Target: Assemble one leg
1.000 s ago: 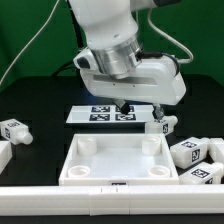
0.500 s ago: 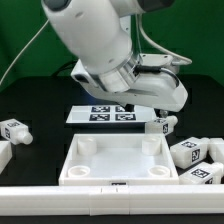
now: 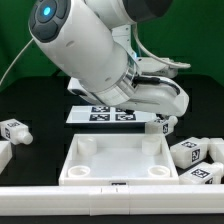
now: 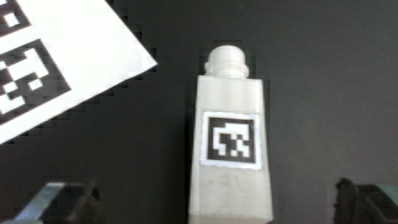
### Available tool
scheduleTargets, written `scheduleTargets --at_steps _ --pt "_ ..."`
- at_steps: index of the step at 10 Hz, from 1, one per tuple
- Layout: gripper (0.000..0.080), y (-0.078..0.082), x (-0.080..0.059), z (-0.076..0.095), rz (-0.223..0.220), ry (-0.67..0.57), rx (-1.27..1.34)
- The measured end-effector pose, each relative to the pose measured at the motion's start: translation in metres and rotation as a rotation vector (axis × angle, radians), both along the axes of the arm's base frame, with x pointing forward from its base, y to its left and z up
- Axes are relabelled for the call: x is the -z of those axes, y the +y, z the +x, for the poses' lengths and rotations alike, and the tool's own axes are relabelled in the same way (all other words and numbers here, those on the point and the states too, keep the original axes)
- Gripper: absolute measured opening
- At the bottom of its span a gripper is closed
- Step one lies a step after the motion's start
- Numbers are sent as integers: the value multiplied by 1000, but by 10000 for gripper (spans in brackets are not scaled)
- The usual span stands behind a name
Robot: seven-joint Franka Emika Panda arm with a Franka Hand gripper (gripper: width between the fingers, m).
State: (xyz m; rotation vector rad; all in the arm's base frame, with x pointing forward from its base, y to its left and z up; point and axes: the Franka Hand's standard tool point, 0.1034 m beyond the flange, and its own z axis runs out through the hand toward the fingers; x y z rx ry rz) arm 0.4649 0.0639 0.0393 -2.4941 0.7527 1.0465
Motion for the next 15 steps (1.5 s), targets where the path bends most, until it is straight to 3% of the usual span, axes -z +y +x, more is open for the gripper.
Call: scheduleTargets --at_steps 4,8,9,10,12,13,15 --pt "649 8 17 -10 -12 5 -10" --pt "649 8 24 -15 -16 16 -9" --pt "524 7 24 -14 -16 14 -9" --pt "323 7 24 -14 -16 13 -9" --pt "281 7 23 -13 -15 13 -9" --pt "281 6 14 -11 -6 19 -15" --pt "281 5 -19 4 12 1 -31"
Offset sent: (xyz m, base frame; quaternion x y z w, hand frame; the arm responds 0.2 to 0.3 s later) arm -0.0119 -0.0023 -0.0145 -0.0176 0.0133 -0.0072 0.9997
